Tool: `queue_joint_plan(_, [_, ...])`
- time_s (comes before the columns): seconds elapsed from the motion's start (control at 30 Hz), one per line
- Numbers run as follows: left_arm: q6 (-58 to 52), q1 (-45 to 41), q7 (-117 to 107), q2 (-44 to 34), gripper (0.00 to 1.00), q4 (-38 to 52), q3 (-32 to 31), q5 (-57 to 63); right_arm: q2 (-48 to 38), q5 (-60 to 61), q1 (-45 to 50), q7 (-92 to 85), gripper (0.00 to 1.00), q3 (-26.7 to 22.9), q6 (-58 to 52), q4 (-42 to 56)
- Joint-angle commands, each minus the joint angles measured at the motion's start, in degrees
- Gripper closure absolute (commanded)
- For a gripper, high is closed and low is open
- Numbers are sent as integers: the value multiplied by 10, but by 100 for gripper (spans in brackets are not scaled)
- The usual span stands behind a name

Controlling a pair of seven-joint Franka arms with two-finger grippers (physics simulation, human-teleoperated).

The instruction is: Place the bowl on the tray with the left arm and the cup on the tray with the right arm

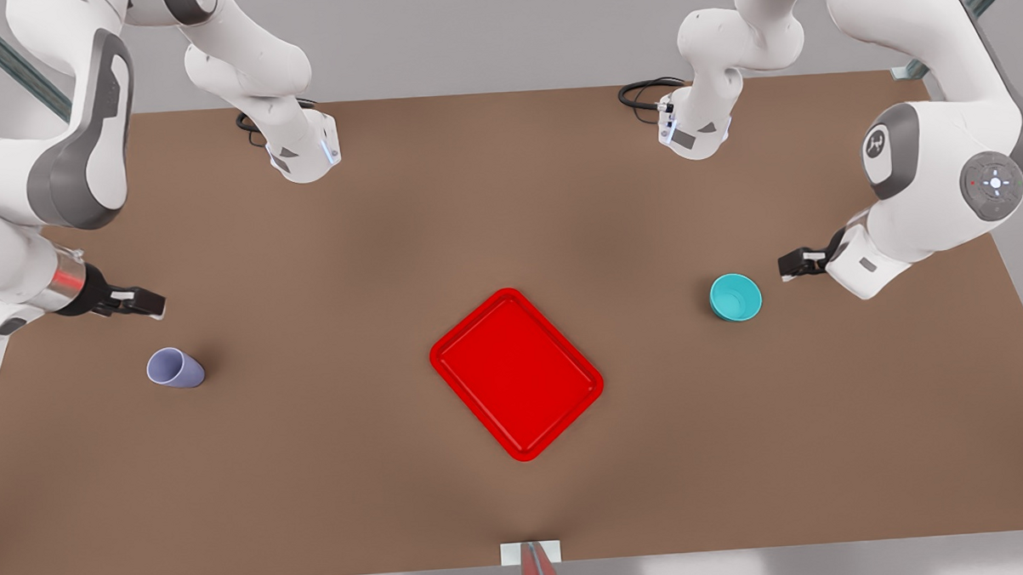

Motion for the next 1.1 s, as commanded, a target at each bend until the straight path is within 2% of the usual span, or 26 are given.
queue_joint_plan(0.0, [1, 0, -1, 0, 0, -4, 0, 0, 0, -1, 1, 0, 0, 0, 0, 0])
queue_joint_plan(0.03, [10, 5, -2, 0, 0, -30, 0, -3, 0, -1, 1, 0, 0, 0, 0, 0])
queue_joint_plan(0.07, [42, 10, -4, 3, 0, -115, 0, -3, 0, -1, 1, 0, 0, 0, -1, 0])
queue_joint_plan(0.13, [124, 11, -8, 24, 0, -186, -6, -48, 0, 0, 1, 1, 0, 0, -1, 0])
queue_joint_plan(0.17, [189, 32, 16, 26, 0, -247, -7, -55, 0, 0, 1, 2, 0, 0, -2, 0])
queue_joint_plan(0.2, [227, 67, 92, 26, 0, -302, -6, -111, 0, 0, 1, 2, 0, 0, -1, 0])
queue_joint_plan(0.23, [258, 86, 155, 35, 0, -330, -5, -128, 0, 0, 1, 2, 0, 0, -1, 0])
queue_joint_plan(0.33, [307, 106, 234, 60, 0, -354, -5, -129, 0, 1, 0, 2, 0, -1, -2, 1])
queue_joint_plan(0.57, [367, 118, 260, 131, 0, -362, -6, -138, 6, 11, -6, 7, 0, -5, -6, 0])
queue_joint_plan(0.83, [415, 112, 288, 157, 0, -371, -8, -134, 9, 11, -6, 7, 0, -6, -6, 0])
queue_joint_plan(0.9, [407, 111, 291, 156, 9, -373, -7, -134, 9, 11, -7, 7, 0, -6, -6, 0])
queue_joint_plan(0.93, [396, 108, 292, 155, 28, -374, -8, -133, 9, 11, -6, 7, 0, -6, -6, 0])
queue_joint_plan(0.97, [381, 104, 292, 150, 42, -374, -8, -134, 9, 11, -6, 7, 0, -6, -6, 0])
queue_joint_plan(1.0, [375, 104, 292, 149, 53, -373, -8, -133, 9, 11, -7, 7, 0, -6, -6, 0])
queue_joint_plan(1.07, [376, 104, 292, 149, 64, -373, -10, -133, 9, 11, -7, 7, 0, -6, -6, 0])
